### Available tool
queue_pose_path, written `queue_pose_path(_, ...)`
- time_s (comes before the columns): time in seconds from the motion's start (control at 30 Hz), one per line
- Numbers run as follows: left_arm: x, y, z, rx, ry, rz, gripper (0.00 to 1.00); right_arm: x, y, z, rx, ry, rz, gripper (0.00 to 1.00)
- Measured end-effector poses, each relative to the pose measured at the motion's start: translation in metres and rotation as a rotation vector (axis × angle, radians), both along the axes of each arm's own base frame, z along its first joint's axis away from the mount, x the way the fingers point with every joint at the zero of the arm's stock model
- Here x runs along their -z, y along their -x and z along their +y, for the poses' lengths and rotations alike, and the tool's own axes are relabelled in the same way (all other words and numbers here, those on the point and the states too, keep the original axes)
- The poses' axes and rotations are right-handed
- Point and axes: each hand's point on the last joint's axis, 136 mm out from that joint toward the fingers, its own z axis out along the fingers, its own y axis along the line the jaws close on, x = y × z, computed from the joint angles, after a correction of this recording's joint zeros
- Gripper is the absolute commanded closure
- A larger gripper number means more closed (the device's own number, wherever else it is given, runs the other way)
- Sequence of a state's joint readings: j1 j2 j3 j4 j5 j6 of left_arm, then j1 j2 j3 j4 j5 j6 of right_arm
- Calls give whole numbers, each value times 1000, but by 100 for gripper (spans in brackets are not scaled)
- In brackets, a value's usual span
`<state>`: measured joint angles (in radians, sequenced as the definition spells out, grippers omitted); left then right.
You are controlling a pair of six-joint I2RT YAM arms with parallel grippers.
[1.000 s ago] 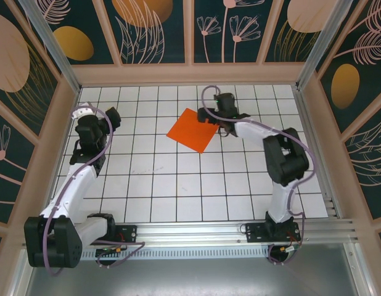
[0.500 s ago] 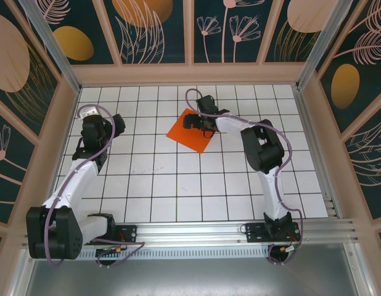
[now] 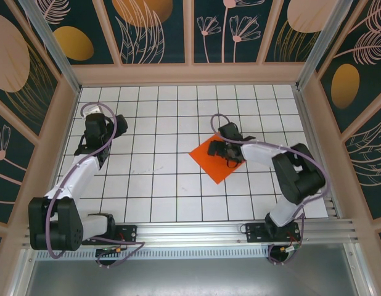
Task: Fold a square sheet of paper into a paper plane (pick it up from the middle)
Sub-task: Move the square sheet of paper to the center of the table.
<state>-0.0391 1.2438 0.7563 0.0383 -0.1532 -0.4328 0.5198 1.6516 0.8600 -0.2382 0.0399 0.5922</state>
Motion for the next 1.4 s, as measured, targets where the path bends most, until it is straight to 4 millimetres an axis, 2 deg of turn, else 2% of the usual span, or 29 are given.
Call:
queue_pose_path(0.07,2,0,-3,11,11,7,1,-1,21,-11,19,22,65,2)
queue_pose_path(0.13,3,0,-4,17,20,10,1,-7,32,-18,10,54,112,1)
queue_pose_path(0.2,4,-1,-7,29,31,11,1,-19,29,-15,-36,73,113,1)
queue_pose_path(0.33,3,-1,-11,48,47,12,2,-53,7,1,-181,86,40,1)
queue_pose_path(0.4,3,-1,-12,50,49,13,1,-56,2,7,-242,99,34,1)
queue_pose_path(0.63,7,-2,-12,52,51,24,1,-20,20,3,-429,194,170,1)
queue_pose_path(0.77,10,-2,-12,51,50,34,1,-9,24,0,-490,229,213,1)
queue_pose_path(1.03,12,-2,-12,50,49,40,2,-6,19,8,-559,223,226,3)
queue_pose_path(1.23,15,-2,-12,48,48,51,2,9,19,2,-554,253,265,3)
queue_pose_path(1.4,16,-1,-11,46,47,57,2,11,17,1,-539,269,279,3)
